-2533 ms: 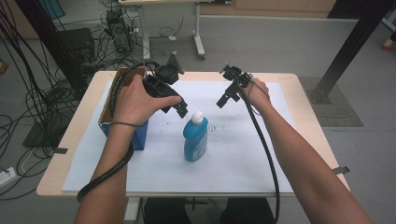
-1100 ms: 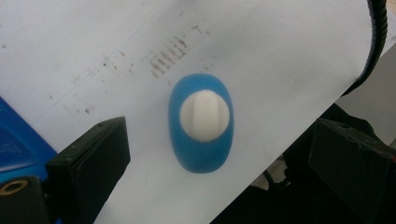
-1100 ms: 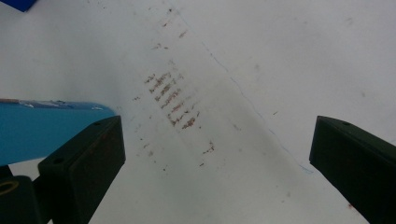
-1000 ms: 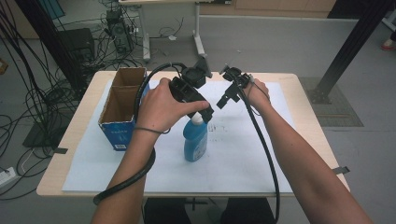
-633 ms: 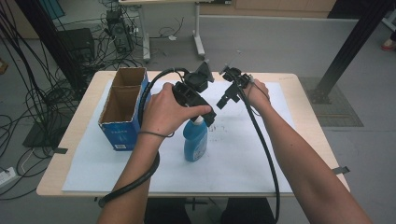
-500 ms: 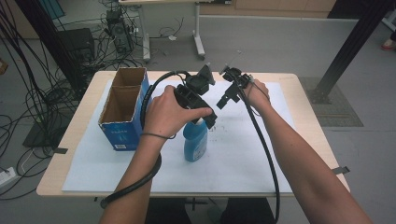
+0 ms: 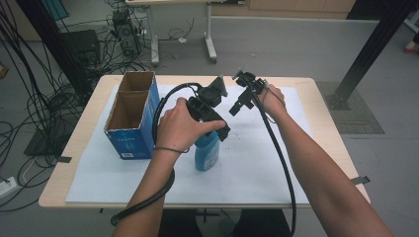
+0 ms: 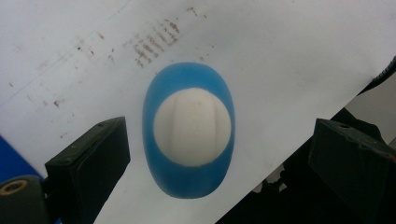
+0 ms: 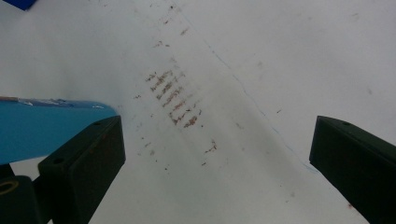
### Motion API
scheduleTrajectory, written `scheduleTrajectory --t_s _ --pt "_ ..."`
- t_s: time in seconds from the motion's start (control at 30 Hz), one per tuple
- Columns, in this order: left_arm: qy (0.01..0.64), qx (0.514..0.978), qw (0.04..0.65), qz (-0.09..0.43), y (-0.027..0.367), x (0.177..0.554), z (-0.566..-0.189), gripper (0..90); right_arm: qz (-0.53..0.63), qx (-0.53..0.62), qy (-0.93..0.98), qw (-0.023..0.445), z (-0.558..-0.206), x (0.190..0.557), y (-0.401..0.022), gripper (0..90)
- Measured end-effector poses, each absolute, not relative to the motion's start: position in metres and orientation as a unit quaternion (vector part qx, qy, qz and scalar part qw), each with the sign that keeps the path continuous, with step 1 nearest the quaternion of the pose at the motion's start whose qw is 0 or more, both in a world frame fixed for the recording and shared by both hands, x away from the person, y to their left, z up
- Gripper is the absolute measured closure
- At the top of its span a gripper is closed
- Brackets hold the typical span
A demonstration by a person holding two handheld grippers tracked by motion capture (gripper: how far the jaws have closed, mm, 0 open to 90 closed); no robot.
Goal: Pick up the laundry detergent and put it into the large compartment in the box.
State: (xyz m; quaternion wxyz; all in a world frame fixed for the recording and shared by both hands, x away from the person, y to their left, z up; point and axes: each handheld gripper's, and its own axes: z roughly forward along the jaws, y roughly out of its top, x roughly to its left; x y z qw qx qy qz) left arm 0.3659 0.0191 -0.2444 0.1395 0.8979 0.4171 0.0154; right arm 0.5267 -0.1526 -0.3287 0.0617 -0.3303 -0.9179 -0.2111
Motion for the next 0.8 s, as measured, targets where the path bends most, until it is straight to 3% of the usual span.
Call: scheduleTrajectory --t_s 0.8 --pt "0.436 0.889 0.139 0.01 0.018 0.371 -0.273 6.2 -0.212 -0.331 -0.917 0.07 -0.331 0.526 -0.152 3.2"
